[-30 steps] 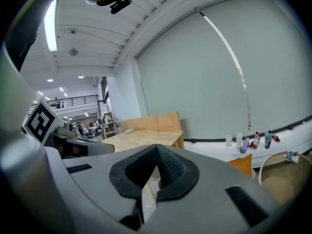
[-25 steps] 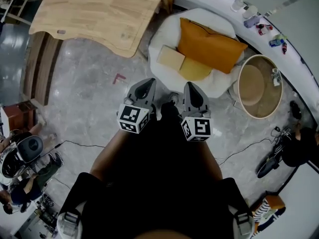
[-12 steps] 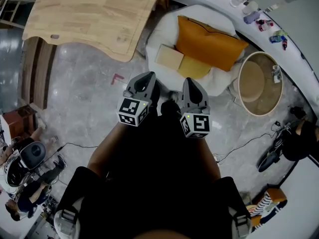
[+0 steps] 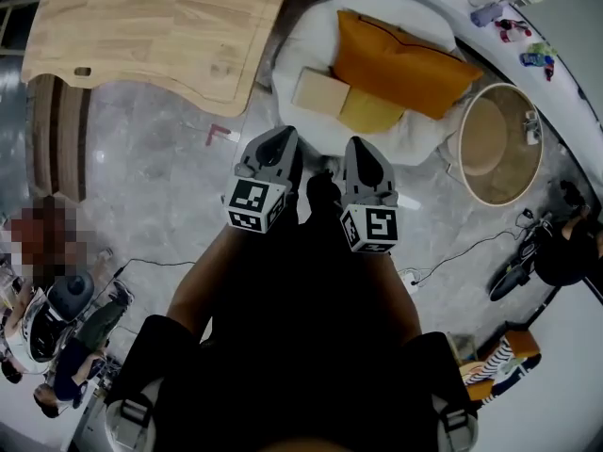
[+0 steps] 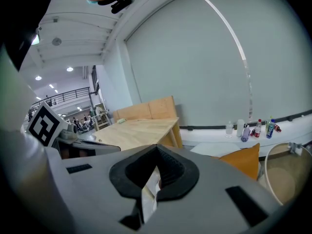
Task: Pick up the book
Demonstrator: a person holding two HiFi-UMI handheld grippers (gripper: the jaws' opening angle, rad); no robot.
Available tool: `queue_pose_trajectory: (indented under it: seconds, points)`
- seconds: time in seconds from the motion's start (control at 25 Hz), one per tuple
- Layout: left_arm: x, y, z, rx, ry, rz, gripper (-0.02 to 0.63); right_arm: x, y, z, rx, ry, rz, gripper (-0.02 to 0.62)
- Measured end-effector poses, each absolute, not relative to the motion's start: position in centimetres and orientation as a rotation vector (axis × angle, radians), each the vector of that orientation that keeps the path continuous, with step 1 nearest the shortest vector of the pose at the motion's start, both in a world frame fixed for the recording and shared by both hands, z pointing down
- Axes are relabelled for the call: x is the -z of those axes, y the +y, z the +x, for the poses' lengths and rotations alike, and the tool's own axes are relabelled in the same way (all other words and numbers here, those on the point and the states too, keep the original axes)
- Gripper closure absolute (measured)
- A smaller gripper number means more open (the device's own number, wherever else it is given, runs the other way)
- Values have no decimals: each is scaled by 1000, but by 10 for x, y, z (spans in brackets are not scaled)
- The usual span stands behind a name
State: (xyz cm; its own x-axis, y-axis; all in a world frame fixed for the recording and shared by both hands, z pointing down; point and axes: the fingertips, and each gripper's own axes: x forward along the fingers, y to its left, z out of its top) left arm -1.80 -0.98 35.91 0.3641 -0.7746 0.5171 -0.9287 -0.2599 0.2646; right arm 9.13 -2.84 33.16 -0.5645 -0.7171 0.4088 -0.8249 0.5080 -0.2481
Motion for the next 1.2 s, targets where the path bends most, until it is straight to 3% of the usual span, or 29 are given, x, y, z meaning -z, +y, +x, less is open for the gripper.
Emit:
queue_pose_trajectory:
  seconds: [1.2]
  points:
    - [-628,-58,-40,-490,-1293,1902,606,-546,-90,46,-859,-2291,1250,594]
